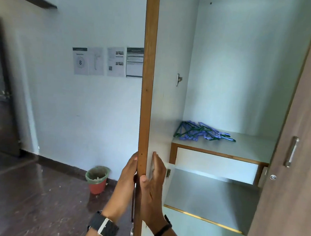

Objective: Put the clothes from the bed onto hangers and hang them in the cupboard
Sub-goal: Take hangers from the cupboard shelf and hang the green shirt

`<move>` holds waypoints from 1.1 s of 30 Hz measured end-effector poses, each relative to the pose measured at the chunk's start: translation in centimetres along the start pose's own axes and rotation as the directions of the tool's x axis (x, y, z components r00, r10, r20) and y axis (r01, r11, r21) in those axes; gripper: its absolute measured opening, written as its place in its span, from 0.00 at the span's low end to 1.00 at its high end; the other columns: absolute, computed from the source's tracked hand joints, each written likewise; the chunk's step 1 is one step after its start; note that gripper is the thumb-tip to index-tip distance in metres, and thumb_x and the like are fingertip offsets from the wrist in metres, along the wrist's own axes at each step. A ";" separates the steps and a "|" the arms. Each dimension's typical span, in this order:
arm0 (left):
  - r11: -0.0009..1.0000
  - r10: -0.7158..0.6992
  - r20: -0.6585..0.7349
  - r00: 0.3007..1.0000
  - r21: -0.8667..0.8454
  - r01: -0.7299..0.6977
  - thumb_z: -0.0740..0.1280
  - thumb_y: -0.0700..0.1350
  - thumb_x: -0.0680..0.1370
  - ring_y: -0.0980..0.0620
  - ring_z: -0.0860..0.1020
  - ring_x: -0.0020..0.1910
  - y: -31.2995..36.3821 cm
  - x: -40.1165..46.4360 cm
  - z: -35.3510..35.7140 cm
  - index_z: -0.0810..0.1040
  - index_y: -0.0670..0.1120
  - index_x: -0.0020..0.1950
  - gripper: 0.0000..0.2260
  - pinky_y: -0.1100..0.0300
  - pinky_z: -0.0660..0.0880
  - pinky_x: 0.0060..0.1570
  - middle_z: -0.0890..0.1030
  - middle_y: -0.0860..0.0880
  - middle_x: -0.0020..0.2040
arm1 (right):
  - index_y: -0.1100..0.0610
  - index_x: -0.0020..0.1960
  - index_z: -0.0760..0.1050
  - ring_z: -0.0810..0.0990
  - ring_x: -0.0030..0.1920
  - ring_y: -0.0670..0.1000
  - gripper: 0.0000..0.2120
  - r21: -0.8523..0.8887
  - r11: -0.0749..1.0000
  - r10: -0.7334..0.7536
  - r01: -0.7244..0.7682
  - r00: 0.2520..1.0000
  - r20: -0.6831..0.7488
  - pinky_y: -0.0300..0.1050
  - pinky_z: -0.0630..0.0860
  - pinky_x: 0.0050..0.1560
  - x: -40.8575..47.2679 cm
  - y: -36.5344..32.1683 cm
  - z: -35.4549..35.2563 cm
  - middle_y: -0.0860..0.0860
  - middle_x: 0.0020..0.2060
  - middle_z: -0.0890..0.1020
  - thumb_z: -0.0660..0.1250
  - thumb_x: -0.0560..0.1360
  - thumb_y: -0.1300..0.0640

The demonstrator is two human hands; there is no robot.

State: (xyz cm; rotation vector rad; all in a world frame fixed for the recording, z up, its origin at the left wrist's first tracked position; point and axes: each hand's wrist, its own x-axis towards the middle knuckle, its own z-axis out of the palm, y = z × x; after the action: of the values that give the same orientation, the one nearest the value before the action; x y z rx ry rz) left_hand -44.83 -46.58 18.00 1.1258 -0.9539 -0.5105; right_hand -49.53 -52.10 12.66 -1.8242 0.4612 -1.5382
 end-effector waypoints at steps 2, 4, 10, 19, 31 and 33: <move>1.000 -0.019 -0.032 0.999 -0.006 0.019 0.55 0.53 0.81 0.53 0.80 0.49 0.0 0.6 -2.5 0.78 0.53 0.53 0.13 0.49 0.73 0.62 0.82 0.53 0.44 | 0.27 0.71 0.45 0.53 0.75 0.43 0.27 -0.068 0.998 -0.006 0.009 0.998 0.055 0.46 0.55 0.74 0.2 0.0 2.2 0.39 0.74 0.55 0.46 0.74 0.27; 0.999 -0.035 -0.056 0.998 -0.015 0.034 0.52 0.50 0.82 0.54 0.80 0.53 0.2 1.4 -4.9 0.78 0.53 0.55 0.15 0.54 0.74 0.60 0.83 0.57 0.49 | 0.27 0.71 0.40 0.49 0.75 0.39 0.27 -0.162 0.986 -0.011 0.032 0.992 0.126 0.42 0.51 0.73 0.5 0.1 4.2 0.39 0.74 0.51 0.43 0.74 0.27; 0.987 -0.129 -0.179 0.975 -0.123 0.108 0.51 0.53 0.83 0.53 0.81 0.50 -0.1 3.9 -10.1 0.79 0.53 0.51 0.17 0.55 0.74 0.56 0.84 0.53 0.49 | 0.28 0.70 0.35 0.44 0.74 0.36 0.27 -0.365 0.922 -0.030 0.128 0.965 0.261 0.44 0.55 0.74 2.2 1.3 8.7 0.41 0.75 0.48 0.41 0.75 0.29; 0.994 -0.082 -0.281 0.956 -0.098 0.056 0.51 0.61 0.76 0.50 0.81 0.50 -3.1 3.7 -8.0 0.78 0.51 0.51 0.22 0.52 0.77 0.55 0.83 0.48 0.49 | 0.30 0.72 0.38 0.46 0.74 0.37 0.27 -0.329 0.938 -0.048 0.110 0.980 0.193 0.35 0.49 0.72 2.1 2.7 7.9 0.33 0.73 0.45 0.42 0.75 0.29; 0.950 0.304 -0.561 0.770 0.234 -0.205 0.60 0.44 0.80 0.56 0.75 0.56 -3.4 0.7 -5.9 0.69 0.55 0.56 0.08 0.64 0.70 0.53 0.73 0.58 0.55 | 0.35 0.70 0.57 0.60 0.70 0.36 0.26 -0.211 0.977 0.004 0.026 0.990 0.139 0.23 0.57 0.65 1.6 1.7 7.4 0.40 0.70 0.62 0.46 0.75 0.30; 0.901 0.433 -0.623 0.651 0.326 -0.287 0.61 0.41 0.76 0.50 0.72 0.59 -4.2 0.0 -5.0 0.69 0.50 0.60 0.13 0.64 0.70 0.55 0.70 0.54 0.59 | 0.37 0.68 0.59 0.64 0.67 0.37 0.27 -0.176 0.984 0.040 -0.016 0.991 0.131 0.26 0.62 0.65 1.3 2.1 6.6 0.40 0.68 0.66 0.47 0.74 0.28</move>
State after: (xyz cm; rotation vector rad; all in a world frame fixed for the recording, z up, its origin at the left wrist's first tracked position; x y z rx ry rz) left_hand -40.18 -45.52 13.59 1.1342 -0.5409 0.3500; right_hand -42.56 -52.56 11.72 -2.0318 0.5707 -1.3822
